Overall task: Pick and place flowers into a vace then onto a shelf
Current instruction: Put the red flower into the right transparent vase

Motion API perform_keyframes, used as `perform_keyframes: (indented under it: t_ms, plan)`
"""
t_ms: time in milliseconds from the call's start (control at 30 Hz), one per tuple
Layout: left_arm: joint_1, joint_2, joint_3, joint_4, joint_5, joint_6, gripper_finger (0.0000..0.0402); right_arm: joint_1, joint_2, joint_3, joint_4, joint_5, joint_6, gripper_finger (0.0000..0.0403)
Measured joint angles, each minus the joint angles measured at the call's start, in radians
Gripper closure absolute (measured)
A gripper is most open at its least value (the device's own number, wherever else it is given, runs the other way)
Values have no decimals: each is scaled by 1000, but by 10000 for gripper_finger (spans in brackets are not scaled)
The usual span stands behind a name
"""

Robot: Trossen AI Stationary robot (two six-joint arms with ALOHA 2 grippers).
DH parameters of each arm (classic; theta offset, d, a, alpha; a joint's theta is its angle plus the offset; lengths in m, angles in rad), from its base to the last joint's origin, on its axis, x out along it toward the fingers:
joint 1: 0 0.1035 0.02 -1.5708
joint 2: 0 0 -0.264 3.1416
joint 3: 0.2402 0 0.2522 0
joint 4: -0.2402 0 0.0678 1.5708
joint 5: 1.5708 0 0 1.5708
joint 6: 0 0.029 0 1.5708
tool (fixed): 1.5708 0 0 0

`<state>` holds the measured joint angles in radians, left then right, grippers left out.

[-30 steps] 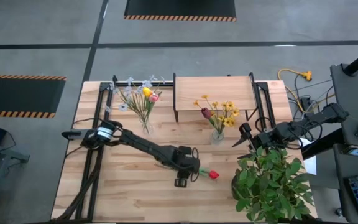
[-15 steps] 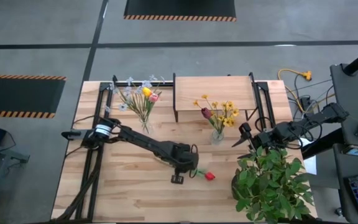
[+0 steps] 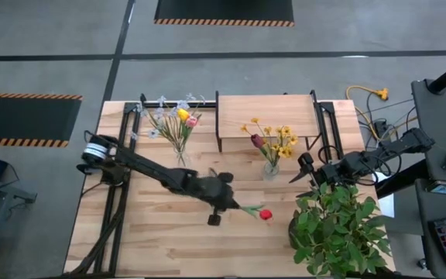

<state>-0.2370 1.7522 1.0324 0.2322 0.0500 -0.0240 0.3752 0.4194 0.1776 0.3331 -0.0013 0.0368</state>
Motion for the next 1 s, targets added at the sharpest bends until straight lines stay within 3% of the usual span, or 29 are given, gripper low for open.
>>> perform_keyframes:
  t_ms: [167,267,500,633,800,1000]
  plan:
    - [2,-108,-187,397,-101,-3,401,0,6,0,12,0,-18,179]
    - [2,-146,-229,513,-161,-3,401,0,14,0,14,0,-25,179]
    - [2,-150,-167,501,-193,16,402,0,108,0,147,1,-226,179]
    - [2,-130,-130,486,-245,68,402,0,196,8,254,28,-232,179]
    - [2,-122,-109,492,-251,75,402,0,315,62,295,180,-221,179]
    - [2,-122,-109,495,-294,85,402,0,445,183,295,184,-220,179]
